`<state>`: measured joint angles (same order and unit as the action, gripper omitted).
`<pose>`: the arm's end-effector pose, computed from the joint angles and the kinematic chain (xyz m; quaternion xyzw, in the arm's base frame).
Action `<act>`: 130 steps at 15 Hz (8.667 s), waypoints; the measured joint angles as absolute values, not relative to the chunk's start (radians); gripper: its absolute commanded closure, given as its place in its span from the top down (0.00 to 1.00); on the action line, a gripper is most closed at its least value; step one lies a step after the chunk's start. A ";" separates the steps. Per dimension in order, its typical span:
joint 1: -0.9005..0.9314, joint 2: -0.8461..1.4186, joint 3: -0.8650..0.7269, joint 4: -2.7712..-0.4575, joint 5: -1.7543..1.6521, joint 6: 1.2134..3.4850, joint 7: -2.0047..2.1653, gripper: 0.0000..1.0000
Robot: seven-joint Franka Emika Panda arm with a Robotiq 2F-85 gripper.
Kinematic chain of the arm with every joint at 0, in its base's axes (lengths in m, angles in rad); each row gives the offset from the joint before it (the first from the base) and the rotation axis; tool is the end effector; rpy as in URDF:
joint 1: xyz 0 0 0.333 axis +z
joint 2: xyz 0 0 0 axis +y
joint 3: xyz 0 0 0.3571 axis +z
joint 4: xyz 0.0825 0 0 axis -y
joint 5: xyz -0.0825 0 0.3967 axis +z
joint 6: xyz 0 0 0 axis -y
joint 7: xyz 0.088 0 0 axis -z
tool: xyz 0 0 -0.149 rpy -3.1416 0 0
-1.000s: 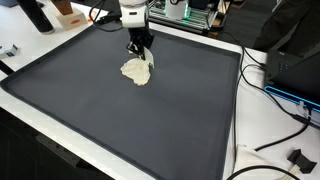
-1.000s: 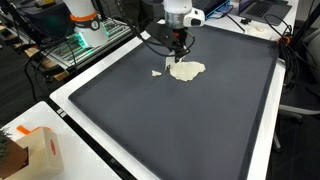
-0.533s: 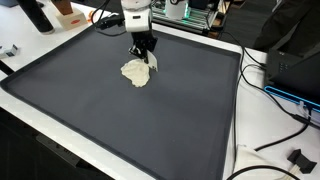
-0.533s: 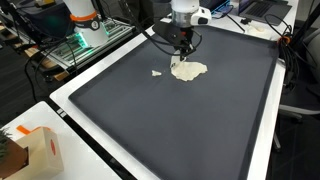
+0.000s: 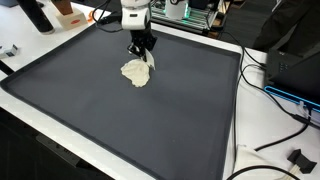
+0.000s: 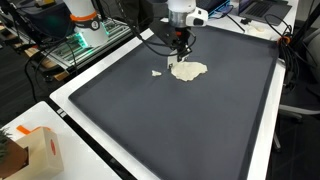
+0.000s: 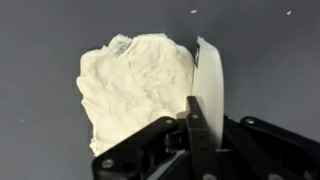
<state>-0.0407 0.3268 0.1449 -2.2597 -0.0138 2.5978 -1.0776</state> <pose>0.5588 0.0601 0.2050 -0.8292 -0.5586 -0.0157 0.0138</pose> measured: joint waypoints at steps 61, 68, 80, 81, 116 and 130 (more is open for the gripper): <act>0.055 0.045 0.094 -2.335 -0.304 2.482 -0.161 0.01; 0.065 0.030 0.094 -2.273 -0.305 2.363 0.088 0.01; 0.066 0.029 0.094 -2.224 -0.301 2.292 0.211 0.04; 0.066 0.029 0.094 -2.224 -0.301 2.292 0.211 0.04; 0.181 0.390 0.015 -1.906 -0.499 1.991 1.022 0.01; 0.220 0.453 0.012 -1.884 -0.500 1.953 0.996 0.01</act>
<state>0.2197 0.4531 0.0123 -1.8836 -0.4998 1.9534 0.9959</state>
